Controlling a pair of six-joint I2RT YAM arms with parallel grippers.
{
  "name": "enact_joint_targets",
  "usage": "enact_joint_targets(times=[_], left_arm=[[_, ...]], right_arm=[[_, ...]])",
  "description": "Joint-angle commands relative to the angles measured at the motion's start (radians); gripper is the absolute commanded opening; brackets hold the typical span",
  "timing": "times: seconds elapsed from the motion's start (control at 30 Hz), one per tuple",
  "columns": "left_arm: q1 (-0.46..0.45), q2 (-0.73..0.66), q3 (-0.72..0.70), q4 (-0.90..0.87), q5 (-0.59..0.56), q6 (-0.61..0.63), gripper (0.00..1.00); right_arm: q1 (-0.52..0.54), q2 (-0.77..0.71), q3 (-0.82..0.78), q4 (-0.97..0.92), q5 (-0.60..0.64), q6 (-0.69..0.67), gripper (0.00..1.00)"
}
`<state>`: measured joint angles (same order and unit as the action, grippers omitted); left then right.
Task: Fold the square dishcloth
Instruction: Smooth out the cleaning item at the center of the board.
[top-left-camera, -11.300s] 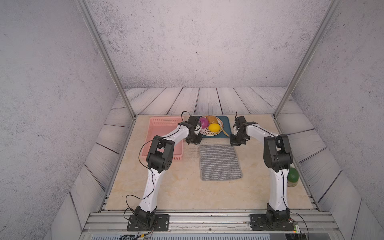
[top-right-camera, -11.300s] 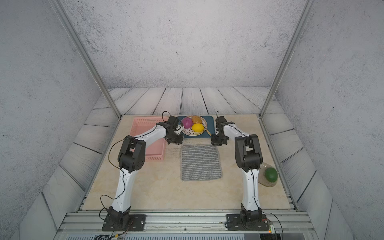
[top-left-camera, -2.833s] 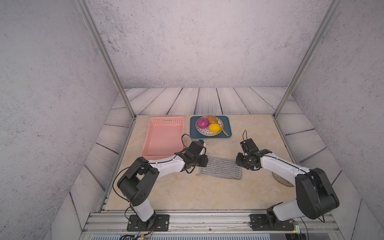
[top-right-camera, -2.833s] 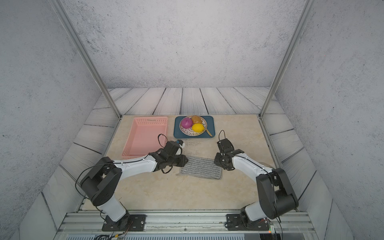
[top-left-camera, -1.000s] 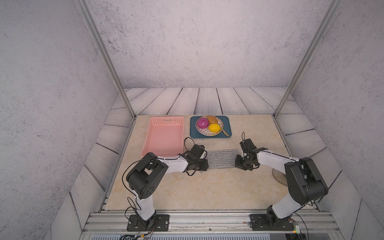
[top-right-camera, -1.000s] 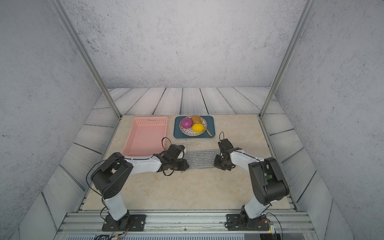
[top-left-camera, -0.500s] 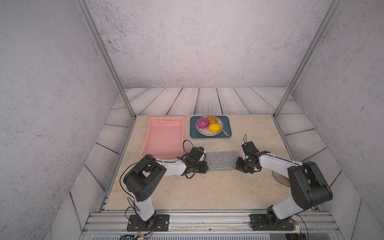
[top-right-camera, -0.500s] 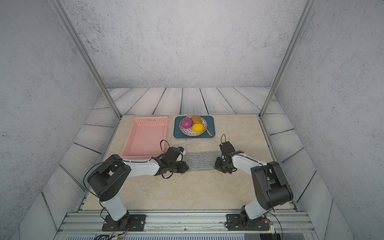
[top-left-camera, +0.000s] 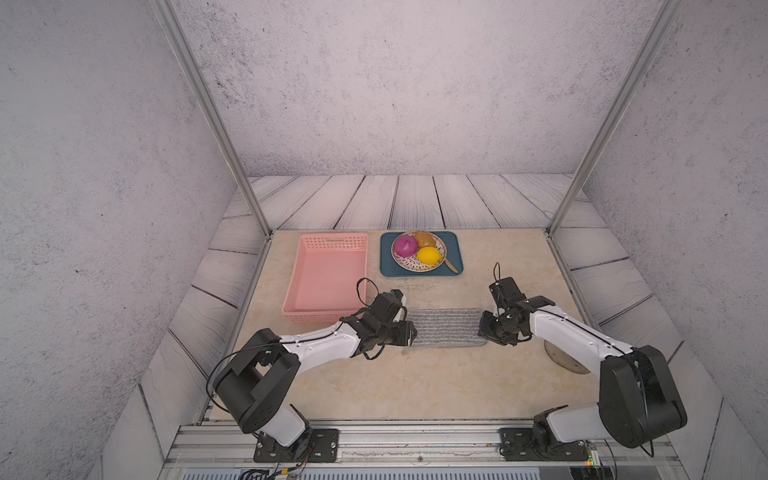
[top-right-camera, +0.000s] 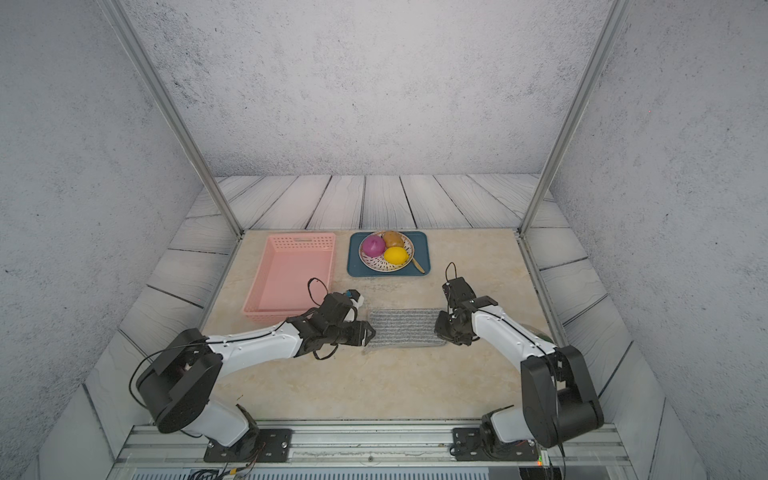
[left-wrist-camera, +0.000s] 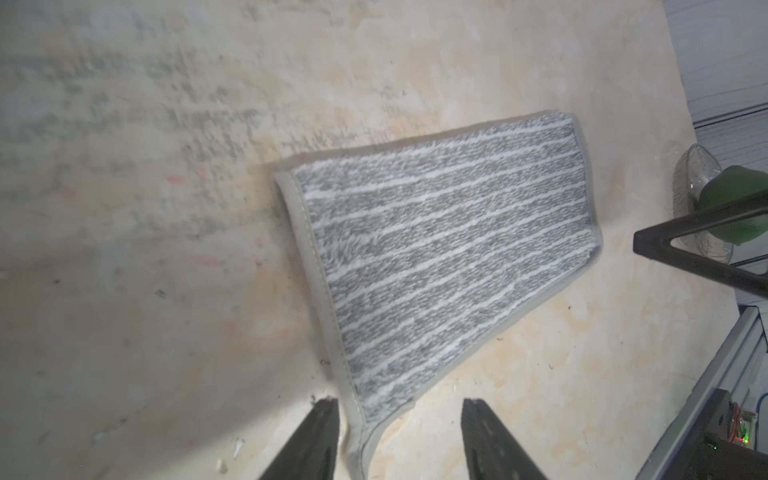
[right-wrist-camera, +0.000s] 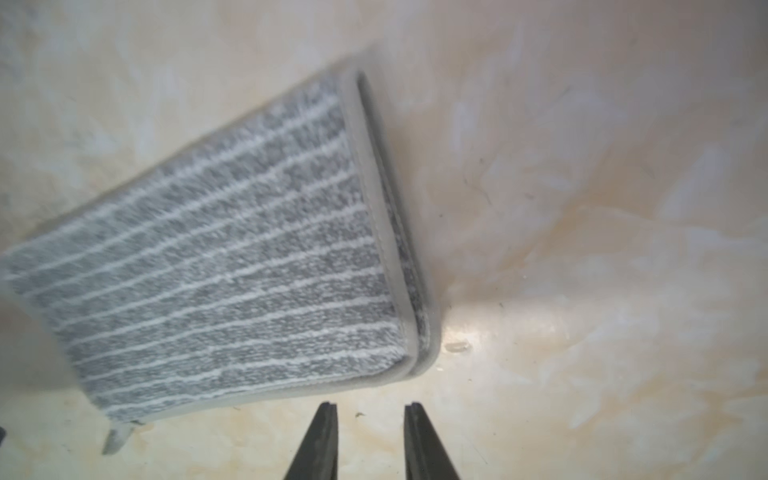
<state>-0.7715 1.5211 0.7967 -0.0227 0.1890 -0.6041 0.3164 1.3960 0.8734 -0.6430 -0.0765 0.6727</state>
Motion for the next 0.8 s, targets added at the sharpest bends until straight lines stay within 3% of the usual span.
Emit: enact_joint_targets(times=[0.0,0.3,0.77], left_arm=[[0.001,-0.041,0.032,-0.065,-0.054,0.021,0.55],[0.001,-0.026,0.027,-0.079,-0.065,0.017,0.53],[0.001,0.055,0.032,-0.084,-0.072,0.014,0.51]], right_arm=[[-0.009,-0.007,0.059,-0.076,0.089,-0.024,0.28],[-0.04,0.154,0.163,-0.074,0.089,-0.066,0.29],[-0.076,0.272,0.107,0.028,0.015,-0.046,0.32]])
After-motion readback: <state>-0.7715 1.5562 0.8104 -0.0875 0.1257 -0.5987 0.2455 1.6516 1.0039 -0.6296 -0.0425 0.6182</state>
